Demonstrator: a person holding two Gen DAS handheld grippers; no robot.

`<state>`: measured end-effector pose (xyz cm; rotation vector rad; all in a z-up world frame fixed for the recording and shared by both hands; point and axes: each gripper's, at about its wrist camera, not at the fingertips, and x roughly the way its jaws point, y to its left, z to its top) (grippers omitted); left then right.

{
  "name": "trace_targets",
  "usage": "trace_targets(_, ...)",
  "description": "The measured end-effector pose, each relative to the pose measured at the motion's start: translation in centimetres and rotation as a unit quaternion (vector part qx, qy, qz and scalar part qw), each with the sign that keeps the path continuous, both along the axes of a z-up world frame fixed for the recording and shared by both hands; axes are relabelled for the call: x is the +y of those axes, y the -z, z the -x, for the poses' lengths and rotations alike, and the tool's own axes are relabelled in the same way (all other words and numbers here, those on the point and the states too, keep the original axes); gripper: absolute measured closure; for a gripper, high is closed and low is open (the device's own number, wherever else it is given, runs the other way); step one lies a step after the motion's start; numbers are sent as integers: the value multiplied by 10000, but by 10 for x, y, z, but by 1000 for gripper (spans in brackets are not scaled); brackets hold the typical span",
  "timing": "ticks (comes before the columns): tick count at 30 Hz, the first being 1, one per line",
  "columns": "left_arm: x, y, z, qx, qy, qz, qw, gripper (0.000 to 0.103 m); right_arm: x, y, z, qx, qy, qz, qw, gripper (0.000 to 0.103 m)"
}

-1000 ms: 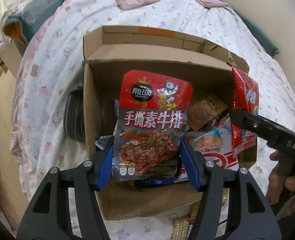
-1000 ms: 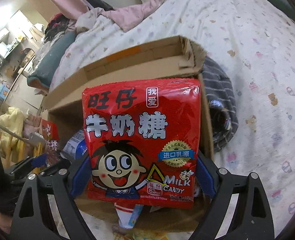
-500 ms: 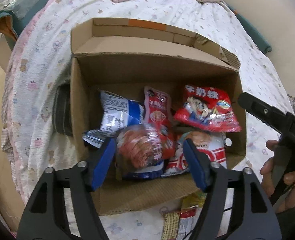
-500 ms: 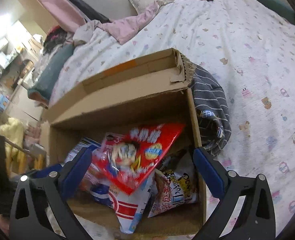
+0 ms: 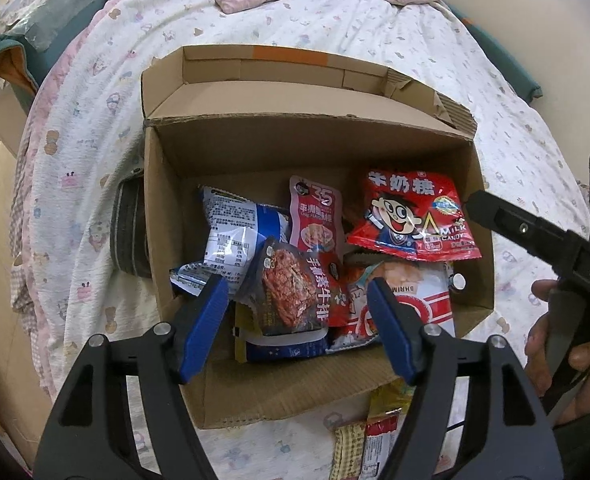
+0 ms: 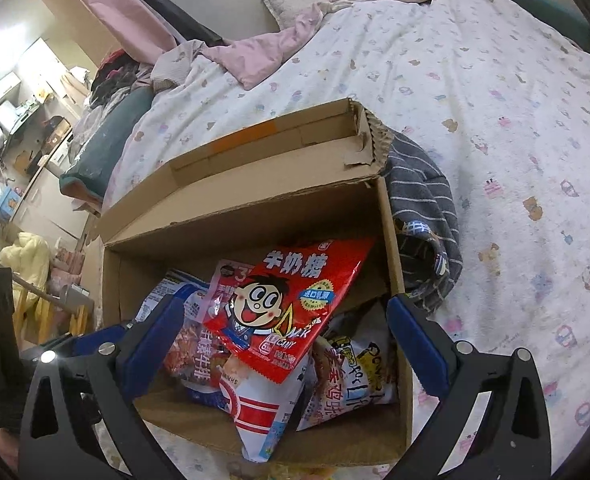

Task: Organize snacks
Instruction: 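Open both tools to drop the packets into the box, then withdraw both tools and lower them toward the remaining snacks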

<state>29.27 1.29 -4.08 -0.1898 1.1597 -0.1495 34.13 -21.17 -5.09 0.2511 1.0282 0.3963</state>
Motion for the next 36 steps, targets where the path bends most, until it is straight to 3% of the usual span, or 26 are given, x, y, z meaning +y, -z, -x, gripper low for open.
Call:
trace_targets(10,7,-5,14,-98,-206,-42,9997,34,8,-9,15,-42,-104,98,9999,0)
trace_targets(19,22,-28,44,-476,-602,-178,9969,34,-1,-23,40,-85,-16,-36,10000,0)
trace_targets(27,23,-16,79,-188,-746,87,9970,34,-2,-17,70,52,187,-134,9997,0)
trace_targets(36,16,-15,113,-212,-587,-44,9980,34,0,-10,112,126,120,-9,9998,0)
